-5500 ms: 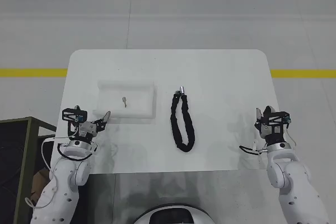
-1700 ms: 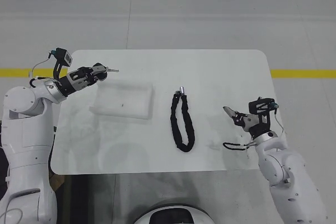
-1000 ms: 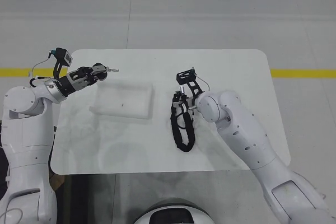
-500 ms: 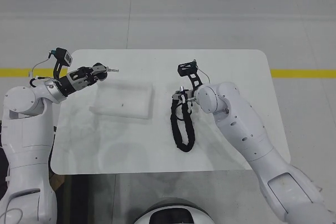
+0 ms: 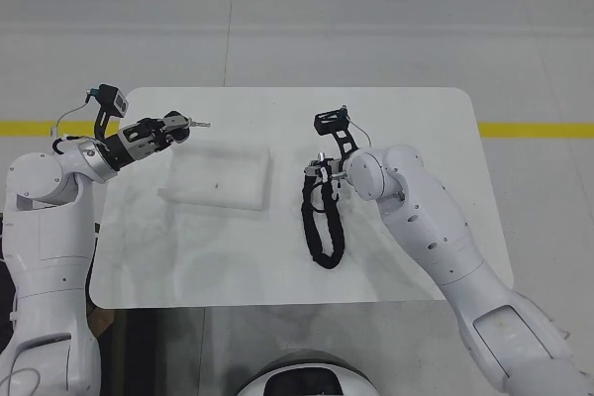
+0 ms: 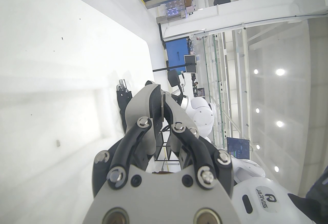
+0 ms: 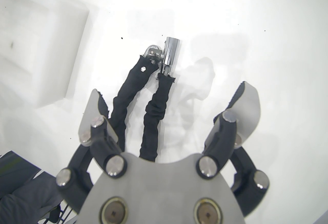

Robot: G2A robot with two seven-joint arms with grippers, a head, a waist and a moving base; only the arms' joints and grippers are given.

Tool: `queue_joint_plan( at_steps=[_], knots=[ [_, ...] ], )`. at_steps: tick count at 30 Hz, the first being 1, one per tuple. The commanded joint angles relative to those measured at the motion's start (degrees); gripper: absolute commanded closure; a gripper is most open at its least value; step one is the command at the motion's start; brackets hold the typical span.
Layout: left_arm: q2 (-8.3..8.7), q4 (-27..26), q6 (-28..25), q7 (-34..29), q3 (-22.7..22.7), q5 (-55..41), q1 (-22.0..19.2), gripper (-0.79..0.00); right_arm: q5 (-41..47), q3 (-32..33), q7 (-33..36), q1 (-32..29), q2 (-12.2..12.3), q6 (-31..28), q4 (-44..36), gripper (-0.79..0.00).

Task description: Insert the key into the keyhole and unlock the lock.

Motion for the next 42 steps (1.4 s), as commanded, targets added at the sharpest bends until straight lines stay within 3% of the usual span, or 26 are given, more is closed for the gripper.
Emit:
queue_joint_plan(
  at_steps=[1,5,10,18,20,21,22,23,26,28,34,42],
  knots=[
    [0.0,0.0,0.0,0.0,0.0,0.0,0.0,0.0,0.0,0.0,0.0,0.0,0.0,0.0,0.0,-0.785],
    [0.0,0.0,0.0,0.0,0.0,0.0,0.0,0.0,0.0,0.0,0.0,0.0,0.0,0.0,0.0,-0.785],
    [0.0,0.0,0.0,0.0,0.0,0.0,0.0,0.0,-4.7,2.8,1.3,-6.6,0.9,1.6,-6.5,-0.785],
    [0.0,0.0,0.0,0.0,0.0,0.0,0.0,0.0,-6.1,3.6,14.5,-0.8,-1.8,2.6,-3.8,-0.785],
    [0.0,0.0,0.0,0.0,0.0,0.0,0.0,0.0,-6.6,3.1,15.2,0.9,-2.6,2.4,-1.3,-0.742],
    [0.0,0.0,0.0,0.0,0.0,0.0,0.0,0.0,-7.4,2.6,14.6,1.6,-3.1,1.9,-0.3,-0.683],
    [0.0,0.0,0.0,0.0,0.0,0.0,0.0,0.0,-7.6,2.2,14.2,2.0,-3.5,1.5,0.6,-0.474],
    [0.0,0.0,0.0,0.0,0.0,0.0,0.0,0.0,-7.4,2.0,14.3,2.4,-4.0,1.1,1.8,-0.376],
    [0.0,0.0,0.0,0.0,0.0,0.0,0.0,0.0,-9.1,1.0,13.6,3.6,-5.3,0.6,5.3,-0.357],
    [0.0,0.0,0.0,0.0,0.0,0.0,0.0,0.0,-10.2,0.3,13.7,4.2,-6.2,0.0,7.5,-0.296],
    [0.0,0.0,0.0,0.0,0.0,0.0,0.0,0.0,-11.3,0.9,13.4,5.3,-8.5,-1.3,12.1,-0.369],
    [0.0,0.0,0.0,0.0,0.0,0.0,0.0,0.0,-12.7,2.4,11.8,5.6,-11.3,-3.0,16.6,-0.409]
  ],
)
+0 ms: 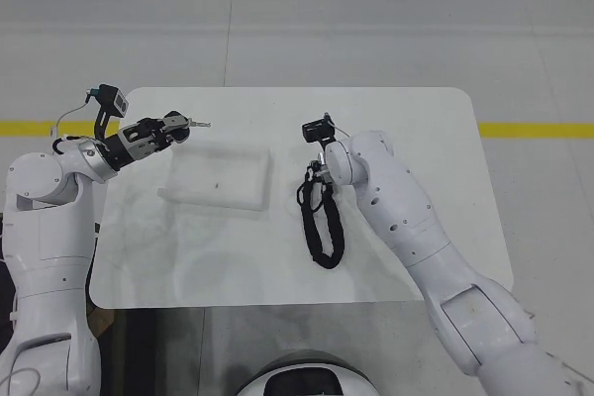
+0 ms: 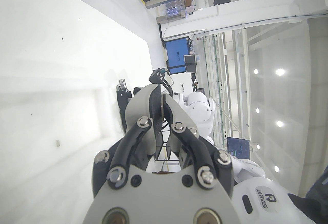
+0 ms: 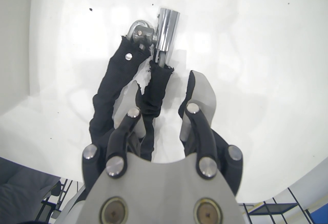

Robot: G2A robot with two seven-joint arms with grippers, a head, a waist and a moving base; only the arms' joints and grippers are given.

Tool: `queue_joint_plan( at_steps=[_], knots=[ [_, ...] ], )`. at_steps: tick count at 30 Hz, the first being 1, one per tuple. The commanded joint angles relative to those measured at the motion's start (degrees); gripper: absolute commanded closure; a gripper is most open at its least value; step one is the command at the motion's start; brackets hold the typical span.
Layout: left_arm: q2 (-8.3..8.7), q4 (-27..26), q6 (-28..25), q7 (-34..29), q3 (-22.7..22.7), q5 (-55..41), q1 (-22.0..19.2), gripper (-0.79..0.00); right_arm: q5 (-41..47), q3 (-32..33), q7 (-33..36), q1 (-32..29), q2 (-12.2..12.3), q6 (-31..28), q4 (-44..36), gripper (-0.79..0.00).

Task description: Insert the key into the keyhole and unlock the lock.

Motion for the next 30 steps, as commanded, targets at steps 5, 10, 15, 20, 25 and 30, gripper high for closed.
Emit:
queue_joint_plan(
  at_steps=[5,10,15,20,25,30],
  knots=[
    [0.0,0.0,0.0,0.0,0.0,0.0,0.0,0.0,-1.3,1.4,-1.3,0.7,-1.8,-1.0,4.2,-0.376],
    [0.0,0.0,0.0,0.0,0.0,0.0,0.0,0.0,-1.7,2.8,-2.6,0.9,-3.3,-2.1,7.2,-0.296],
    [0.0,0.0,0.0,0.0,0.0,0.0,0.0,0.0,-1.7,5.8,-3.8,0.6,-4.1,-3.0,8.3,0.0],
    [0.0,0.0,0.0,0.0,0.0,0.0,0.0,0.0,1.2,11.8,-1.0,-0.5,-3.5,-5.3,3.9,0.0],
    [0.0,0.0,0.0,0.0,0.0,0.0,0.0,0.0,9.3,18.7,2.8,-2.3,-1.2,-9.1,-3.0,0.0],
    [0.0,0.0,0.0,0.0,0.0,0.0,0.0,0.0,18.3,25.6,5.7,-6.0,1.2,-11.8,-9.8,0.0]
  ],
)
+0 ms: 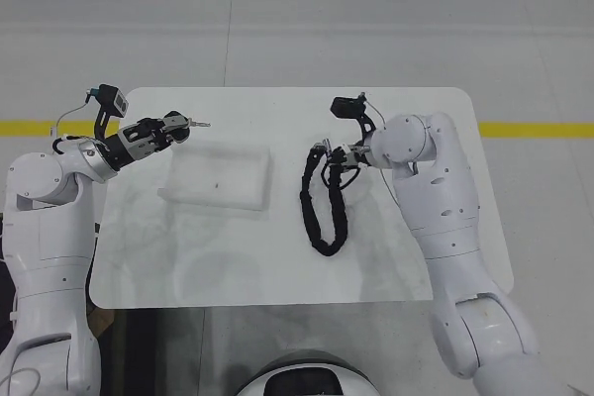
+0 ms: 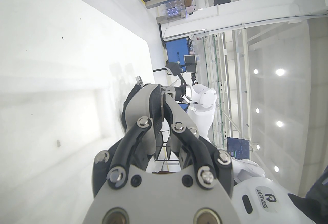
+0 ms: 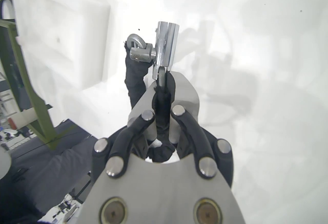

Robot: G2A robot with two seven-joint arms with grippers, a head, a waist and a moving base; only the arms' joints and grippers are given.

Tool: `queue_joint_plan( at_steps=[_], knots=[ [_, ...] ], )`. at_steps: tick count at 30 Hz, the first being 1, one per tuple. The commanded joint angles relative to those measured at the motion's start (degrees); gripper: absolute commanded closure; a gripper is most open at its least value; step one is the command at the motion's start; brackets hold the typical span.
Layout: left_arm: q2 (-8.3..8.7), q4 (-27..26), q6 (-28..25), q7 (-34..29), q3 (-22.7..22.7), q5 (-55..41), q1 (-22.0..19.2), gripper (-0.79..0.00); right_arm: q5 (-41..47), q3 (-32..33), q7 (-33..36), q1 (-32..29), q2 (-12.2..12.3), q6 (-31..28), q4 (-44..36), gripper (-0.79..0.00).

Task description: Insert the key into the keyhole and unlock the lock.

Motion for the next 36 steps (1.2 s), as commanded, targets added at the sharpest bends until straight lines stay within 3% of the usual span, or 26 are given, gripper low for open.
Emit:
queue_joint_plan(
  at_steps=[1,9,12,16,20,21,22,24,27,28,29,30,31,33,36],
  knots=[
    [0.0,0.0,0.0,0.0,0.0,0.0,0.0,0.0,3.8,2.8,1.7,-2.3,0.6,-0.4,-2.7,0.0],
    [0.0,0.0,0.0,0.0,0.0,0.0,0.0,0.0,3.8,2.8,1.7,-2.3,0.6,-0.4,-2.7,0.0],
    [0.0,0.0,0.0,0.0,0.0,0.0,0.0,0.0,2.8,0.6,3.1,-6.2,1.1,-2.6,-4.4,0.0],
    [0.0,0.0,0.0,0.0,0.0,0.0,0.0,0.0,-3.2,-1.5,0.4,-14.5,2.0,-3.8,-13.5,0.0],
    [0.0,0.0,0.0,0.0,0.0,0.0,0.0,0.0,-2.5,-4.3,-0.8,-16.8,1.8,-4.5,-14.4,0.0],
    [0.0,0.0,0.0,0.0,0.0,0.0,0.0,0.0,-2.5,-4.8,-0.7,-16.8,1.7,-4.5,-14.3,-0.099],
    [0.0,0.0,0.0,0.0,0.0,0.0,0.0,0.0,-3.1,-5.3,-0.6,-16.8,1.7,-4.6,-14.3,-0.135],
    [0.0,0.0,0.0,0.0,0.0,0.0,0.0,0.0,-3.3,-5.8,-0.7,-17.0,1.6,-4.3,-14.4,-0.342],
    [0.0,0.0,0.0,0.0,0.0,0.0,0.0,0.0,-4.0,-5.9,-0.3,-17.0,1.7,-3.8,-14.4,-0.579],
    [0.0,0.0,0.0,0.0,0.0,0.0,0.0,0.0,-4.2,-5.9,-0.1,-17.0,1.7,-3.8,-14.5,-0.6],
    [0.0,0.0,0.0,0.0,0.0,0.0,0.0,0.0,-4.4,-5.7,0.4,-17.0,1.7,-3.5,-14.4,-0.585],
    [0.0,0.0,0.0,0.0,0.0,0.0,0.0,0.0,-4.6,-5.8,1.0,-16.9,1.8,-3.5,-14.6,-0.511],
    [0.0,0.0,0.0,0.0,0.0,0.0,0.0,0.0,-4.7,-5.7,1.3,-16.9,1.8,-3.5,-14.8,-0.529],
    [0.0,0.0,0.0,0.0,0.0,0.0,0.0,0.0,-4.4,-5.9,2.1,-17.0,1.8,-3.5,-15.5,-0.376],
    [0.0,0.0,0.0,0.0,0.0,0.0,0.0,0.0,-4.4,-6.7,3.1,-17.1,1.7,-3.5,-16.0,-0.391]
  ],
)
